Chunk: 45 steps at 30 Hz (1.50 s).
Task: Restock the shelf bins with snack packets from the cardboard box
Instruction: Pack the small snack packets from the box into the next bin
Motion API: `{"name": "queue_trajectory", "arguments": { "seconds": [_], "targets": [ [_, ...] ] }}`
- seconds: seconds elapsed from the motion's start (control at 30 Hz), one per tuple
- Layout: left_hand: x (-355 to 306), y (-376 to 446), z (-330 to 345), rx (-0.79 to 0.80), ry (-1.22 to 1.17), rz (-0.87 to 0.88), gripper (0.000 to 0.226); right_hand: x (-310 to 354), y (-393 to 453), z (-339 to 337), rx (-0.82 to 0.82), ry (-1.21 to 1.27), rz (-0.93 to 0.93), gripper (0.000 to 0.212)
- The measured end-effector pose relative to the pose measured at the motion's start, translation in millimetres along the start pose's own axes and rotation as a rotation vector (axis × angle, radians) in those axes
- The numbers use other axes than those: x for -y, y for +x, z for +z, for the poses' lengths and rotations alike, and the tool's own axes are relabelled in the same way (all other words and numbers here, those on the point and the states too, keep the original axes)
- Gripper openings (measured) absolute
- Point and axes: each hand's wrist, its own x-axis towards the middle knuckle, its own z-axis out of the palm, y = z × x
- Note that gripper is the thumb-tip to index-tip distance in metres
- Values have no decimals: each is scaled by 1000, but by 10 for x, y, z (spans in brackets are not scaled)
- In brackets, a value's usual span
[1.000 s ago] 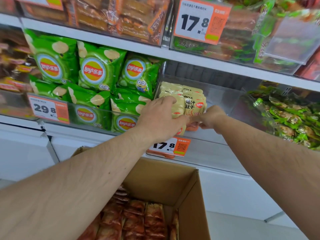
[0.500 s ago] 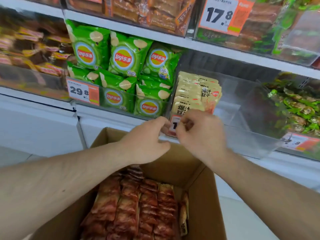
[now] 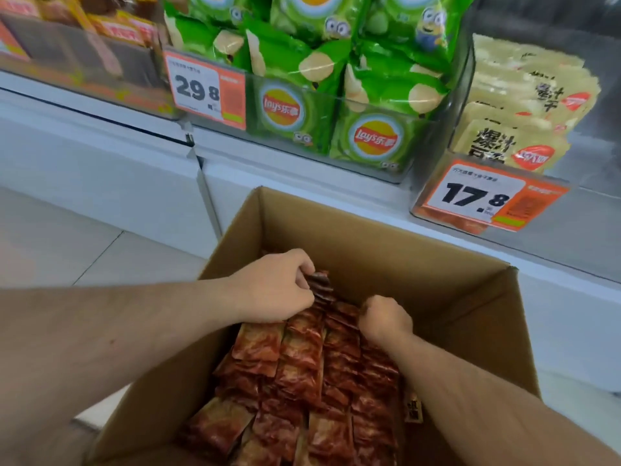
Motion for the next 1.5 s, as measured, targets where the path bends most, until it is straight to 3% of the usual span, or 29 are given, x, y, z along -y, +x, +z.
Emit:
{"name": "queue_trajectory", "arguments": {
  "seconds": [0.23, 0.37, 0.4, 0.47, 0.6, 0.67, 0.77, 0.83, 0.9, 0.97, 1.03, 1.1, 1.23, 1.3, 1.5],
  "targets": [
    [189, 96, 74, 62, -99, -173, 37, 2, 362, 363, 3, 66, 74, 24],
    [190, 64, 68, 122, -340, -374, 27, 62, 176, 190, -110, 245, 73, 14],
    [178, 45, 72, 174, -424, -438, 33, 91, 35, 124, -158, 265, 49, 10],
    [165, 27, 76, 244, -570, -542, 50, 144, -299, 10, -255, 321, -53, 5],
    [150, 40, 58, 223, -879, -664, 66, 293, -977, -179, -350, 571, -371, 4],
    [126, 10, 59, 225, -958, -640, 41, 400, -1202, -267, -373, 673, -573, 6],
    [219, 8, 144, 61, -879, -585, 14, 502, -1304, -304, -349, 713, -830, 2],
    [291, -1, 151, -52, -798, -583, 20, 545, -1170, -283, -280, 819, -709, 6],
    [333, -8, 130, -114, -774, -585, 29, 584, -867, -227, -221, 926, -389, 11],
    [376, -4, 117, -108, -789, -590, 36, 597, -471, -163, -194, 842, -113, 18],
    [419, 17, 113, -90, -805, -600, 30, 601, -99, -84, -163, 755, 14, 35],
    [458, 43, 118, -68, -809, -591, 22, 648, 164, 15, -106, 771, 62, 41],
    [498, 80, 130, -41, -829, -585, 18, 720, 340, 151, -74, 790, 91, 4],
    [538, 103, 140, -65, -823, -608, 21, 671, 320, 130, -126, 764, 83, 14],
    [475, 81, 82, -141, -852, -613, 15, 407, -403, -464, -175, 655, -112, 13]
  ]
}}
